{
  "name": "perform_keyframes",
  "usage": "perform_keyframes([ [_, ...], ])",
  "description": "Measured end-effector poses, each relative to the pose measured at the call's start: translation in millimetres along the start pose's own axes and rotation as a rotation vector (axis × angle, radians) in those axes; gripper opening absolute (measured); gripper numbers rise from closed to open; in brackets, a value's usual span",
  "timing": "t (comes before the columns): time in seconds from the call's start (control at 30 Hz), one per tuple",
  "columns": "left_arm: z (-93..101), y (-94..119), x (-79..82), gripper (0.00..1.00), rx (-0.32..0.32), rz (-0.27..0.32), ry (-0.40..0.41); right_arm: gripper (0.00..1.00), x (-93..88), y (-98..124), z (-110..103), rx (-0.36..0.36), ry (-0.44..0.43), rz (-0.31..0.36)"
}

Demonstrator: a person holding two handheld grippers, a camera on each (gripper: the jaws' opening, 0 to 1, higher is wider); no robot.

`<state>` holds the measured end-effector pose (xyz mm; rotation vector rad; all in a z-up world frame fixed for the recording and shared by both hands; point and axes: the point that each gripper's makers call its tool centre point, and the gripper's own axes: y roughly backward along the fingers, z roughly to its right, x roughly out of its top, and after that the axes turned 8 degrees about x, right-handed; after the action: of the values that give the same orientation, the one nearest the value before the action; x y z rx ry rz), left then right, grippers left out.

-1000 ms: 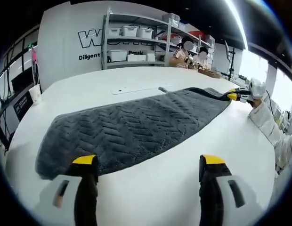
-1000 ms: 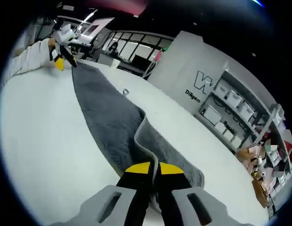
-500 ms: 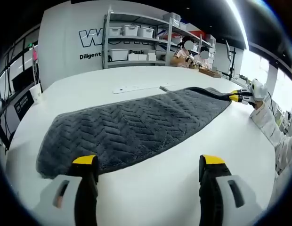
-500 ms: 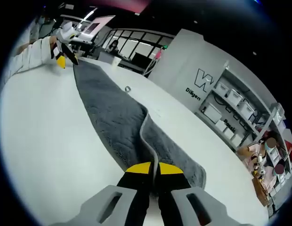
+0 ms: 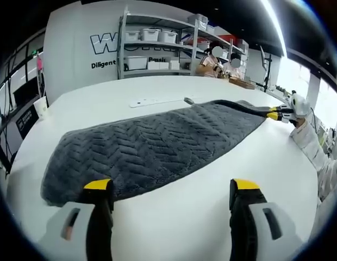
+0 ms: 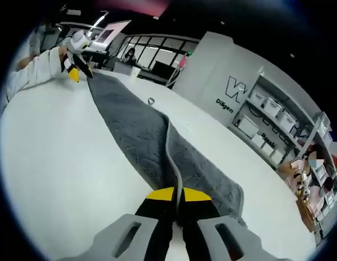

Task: Open the folded towel by lifting each exposed corner and separating the folded layers until the towel lies flat within the target outline without major curled edges

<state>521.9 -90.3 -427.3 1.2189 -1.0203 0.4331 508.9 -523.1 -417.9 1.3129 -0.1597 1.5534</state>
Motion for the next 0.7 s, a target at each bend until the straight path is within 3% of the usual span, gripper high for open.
perform_keyframes([
  [0.7,-0.1,0.1,-3.1,0.86,0.001,-0.011,0.001,0.00,-12.1,4.1,-19.7,0.116,-0.101,-0.015],
])
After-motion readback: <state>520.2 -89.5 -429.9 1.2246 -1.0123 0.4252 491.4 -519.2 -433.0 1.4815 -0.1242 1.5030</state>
